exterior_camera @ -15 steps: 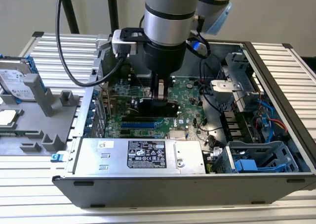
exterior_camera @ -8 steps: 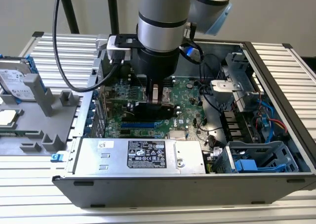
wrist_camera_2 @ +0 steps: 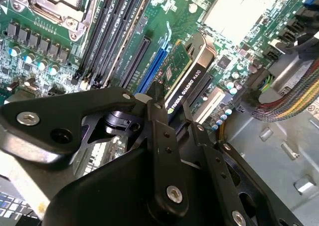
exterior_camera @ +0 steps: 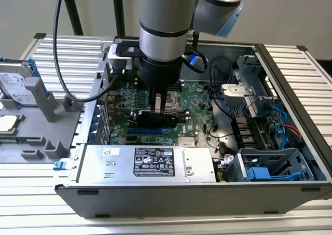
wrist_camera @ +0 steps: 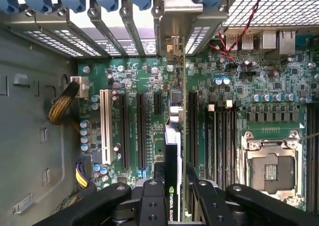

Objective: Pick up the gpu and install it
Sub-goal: 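Insert the gpu into the slot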

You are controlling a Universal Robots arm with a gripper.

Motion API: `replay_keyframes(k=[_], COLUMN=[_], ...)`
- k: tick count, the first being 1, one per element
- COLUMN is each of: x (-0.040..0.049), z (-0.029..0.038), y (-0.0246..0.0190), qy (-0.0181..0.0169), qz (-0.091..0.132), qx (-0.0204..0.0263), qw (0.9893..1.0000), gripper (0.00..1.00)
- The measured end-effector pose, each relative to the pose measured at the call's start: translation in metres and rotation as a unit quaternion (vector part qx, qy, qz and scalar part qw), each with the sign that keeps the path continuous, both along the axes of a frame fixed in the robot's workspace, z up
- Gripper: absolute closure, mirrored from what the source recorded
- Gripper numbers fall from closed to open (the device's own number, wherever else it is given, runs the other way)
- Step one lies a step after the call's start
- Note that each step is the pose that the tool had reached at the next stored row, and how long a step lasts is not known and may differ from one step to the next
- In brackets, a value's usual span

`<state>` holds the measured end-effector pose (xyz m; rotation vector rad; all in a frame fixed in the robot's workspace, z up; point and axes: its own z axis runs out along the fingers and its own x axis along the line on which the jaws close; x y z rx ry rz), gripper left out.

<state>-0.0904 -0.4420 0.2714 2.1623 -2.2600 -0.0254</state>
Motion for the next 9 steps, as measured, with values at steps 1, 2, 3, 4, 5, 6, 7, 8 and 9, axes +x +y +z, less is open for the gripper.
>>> replay_keyframes(k=[1, 2, 3, 4, 5, 6, 7, 8, 9], x=[-0.0007, -0.0011, -0.0011, -0.0011, -0.0011, -0.0012, -0.0012, -0.0012, -0.0012], z=[-0.0016, -0.0029, -0.0038, -0.0045, -0.0052, -0.0060, -0.0066, -0.0070, -0.0075], y=[0.0000, 0.0000, 0.0000, 0.0000, 0.0000, 0.0000, 0.0000, 0.0000, 0.0000], qy=[0.0000, 0.0000, 0.0000, 0.0000, 0.0000, 0.0000, 0.0000, 0.0000, 0.0000], qz=[0.000, 0.000, 0.000, 0.000, 0.000, 0.000, 0.000, 0.000, 0.000], qx=[0.0001, 0.0000, 0.0001, 0.0001, 0.0001, 0.0000, 0.0001, 0.0000, 0.0000], qw=[1.0000, 1.0000, 1.0000, 1.0000, 1.0000, 1.0000, 1.0000, 1.0000, 1.0000], gripper=[1.00, 1.00, 1.00, 1.00, 1.00, 1.00, 1.00, 1.00, 1.00])
